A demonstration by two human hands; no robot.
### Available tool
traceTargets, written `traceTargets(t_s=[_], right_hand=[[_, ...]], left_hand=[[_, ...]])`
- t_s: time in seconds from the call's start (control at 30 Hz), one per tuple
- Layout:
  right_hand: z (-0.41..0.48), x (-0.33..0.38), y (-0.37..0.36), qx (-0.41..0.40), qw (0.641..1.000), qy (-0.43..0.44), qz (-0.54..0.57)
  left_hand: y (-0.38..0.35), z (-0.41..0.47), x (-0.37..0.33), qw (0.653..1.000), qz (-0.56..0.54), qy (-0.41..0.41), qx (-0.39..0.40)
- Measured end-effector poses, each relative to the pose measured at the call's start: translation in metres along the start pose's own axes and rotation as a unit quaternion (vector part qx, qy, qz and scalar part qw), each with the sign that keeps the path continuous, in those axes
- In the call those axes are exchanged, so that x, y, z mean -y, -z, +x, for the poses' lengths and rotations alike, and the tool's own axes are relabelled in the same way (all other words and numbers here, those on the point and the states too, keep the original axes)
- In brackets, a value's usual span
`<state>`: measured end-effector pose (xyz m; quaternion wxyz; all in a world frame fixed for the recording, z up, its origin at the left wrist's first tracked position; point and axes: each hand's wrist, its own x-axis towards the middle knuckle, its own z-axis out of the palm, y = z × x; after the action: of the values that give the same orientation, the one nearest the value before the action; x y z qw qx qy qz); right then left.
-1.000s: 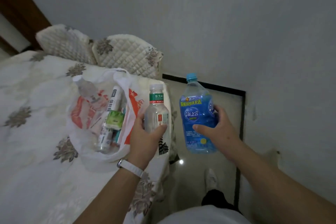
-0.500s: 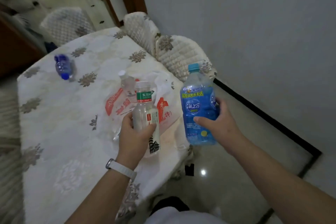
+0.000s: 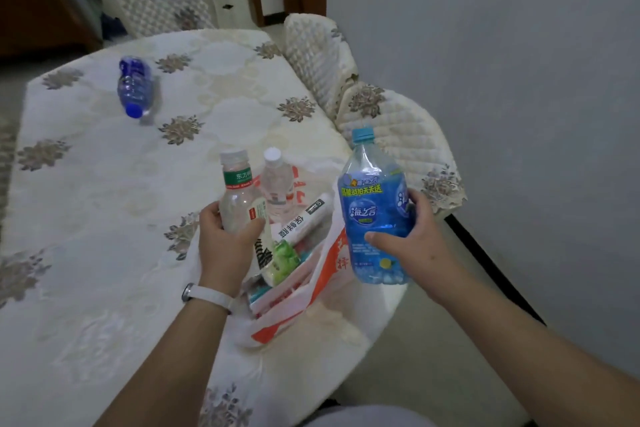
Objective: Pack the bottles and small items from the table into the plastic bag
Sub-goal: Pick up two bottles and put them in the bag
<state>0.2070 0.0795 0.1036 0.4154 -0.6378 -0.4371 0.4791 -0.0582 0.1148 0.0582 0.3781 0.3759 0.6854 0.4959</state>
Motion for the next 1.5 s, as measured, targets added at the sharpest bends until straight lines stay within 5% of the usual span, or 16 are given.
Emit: traceTargets(t_s=[0.67,1.1,1.3,1.5], right_hand=[[0.138,0.019,-0.080,0.053,0.997,0.050,-0.012],[0.160,0.024,-0.083,0.072,0.994,0.078,0.007],[0.134,0.037,-0.078,0.117,0.986,0.118,0.014],[0.095,0.034,-0.097,0.164,0.977,0.134,-0.018]], left_hand=[[-0.031,0.103,0.043,0.999,0.015,0.014,-0.039],[-0.025,0.089,0.052,0.996,0.080,0.029,0.025],[0.018,0.068,0.056,0.949,0.308,-0.069,-0.009],[0.055,0.057,0.072,0.905,0.419,0.073,0.024]])
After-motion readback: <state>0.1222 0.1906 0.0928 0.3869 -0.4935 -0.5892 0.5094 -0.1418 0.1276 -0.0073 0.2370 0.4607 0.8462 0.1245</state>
